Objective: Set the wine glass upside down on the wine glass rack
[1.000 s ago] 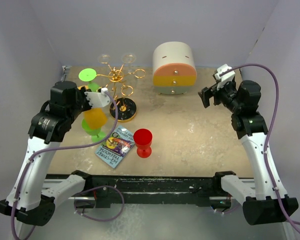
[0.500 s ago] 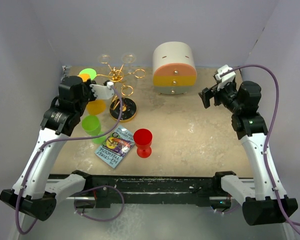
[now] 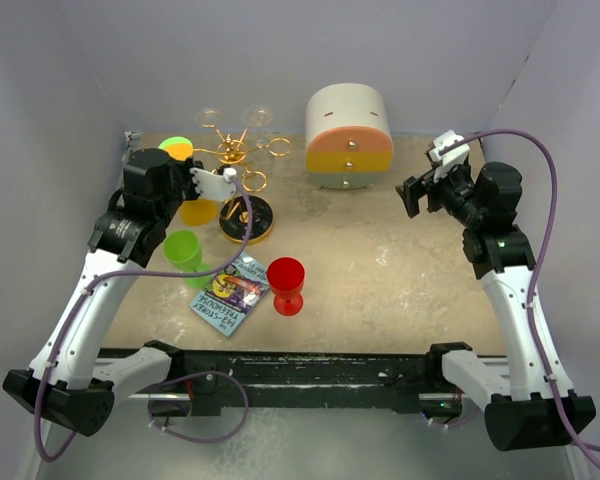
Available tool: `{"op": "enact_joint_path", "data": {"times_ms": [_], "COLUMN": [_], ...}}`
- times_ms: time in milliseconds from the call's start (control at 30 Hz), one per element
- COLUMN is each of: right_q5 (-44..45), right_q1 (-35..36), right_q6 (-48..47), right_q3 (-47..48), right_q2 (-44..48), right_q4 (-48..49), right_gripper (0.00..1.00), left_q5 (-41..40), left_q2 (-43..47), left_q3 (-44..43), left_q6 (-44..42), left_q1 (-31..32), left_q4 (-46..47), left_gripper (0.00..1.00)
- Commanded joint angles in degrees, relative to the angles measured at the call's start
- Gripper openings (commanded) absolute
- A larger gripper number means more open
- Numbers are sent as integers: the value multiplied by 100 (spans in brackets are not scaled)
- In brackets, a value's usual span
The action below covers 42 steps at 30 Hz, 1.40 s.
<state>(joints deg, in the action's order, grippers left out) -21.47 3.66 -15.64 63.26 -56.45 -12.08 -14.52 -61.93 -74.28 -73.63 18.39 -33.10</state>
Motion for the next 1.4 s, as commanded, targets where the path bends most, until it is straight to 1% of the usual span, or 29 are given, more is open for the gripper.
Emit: {"op": "enact_joint_path", "data": {"times_ms": [0, 567, 1367], "right_q5": [-177, -247, -285], "right_q1": [-40, -41, -47], "right_q6": [-68, -80, -130], "right_q3": [-16, -16, -34], "right_q2": [53, 28, -24], "right_q4": [216, 177, 137], "right_gripper": [92, 92, 92], "left_q5": [298, 881, 1561], "left_q2": [-52, -232, -429], "left_q3": [53, 107, -360], "left_q6": [-323, -533, -1040], "left_q1": [20, 94, 132], "left_q4": [439, 437, -595], "left_gripper": [0, 0, 0]}}
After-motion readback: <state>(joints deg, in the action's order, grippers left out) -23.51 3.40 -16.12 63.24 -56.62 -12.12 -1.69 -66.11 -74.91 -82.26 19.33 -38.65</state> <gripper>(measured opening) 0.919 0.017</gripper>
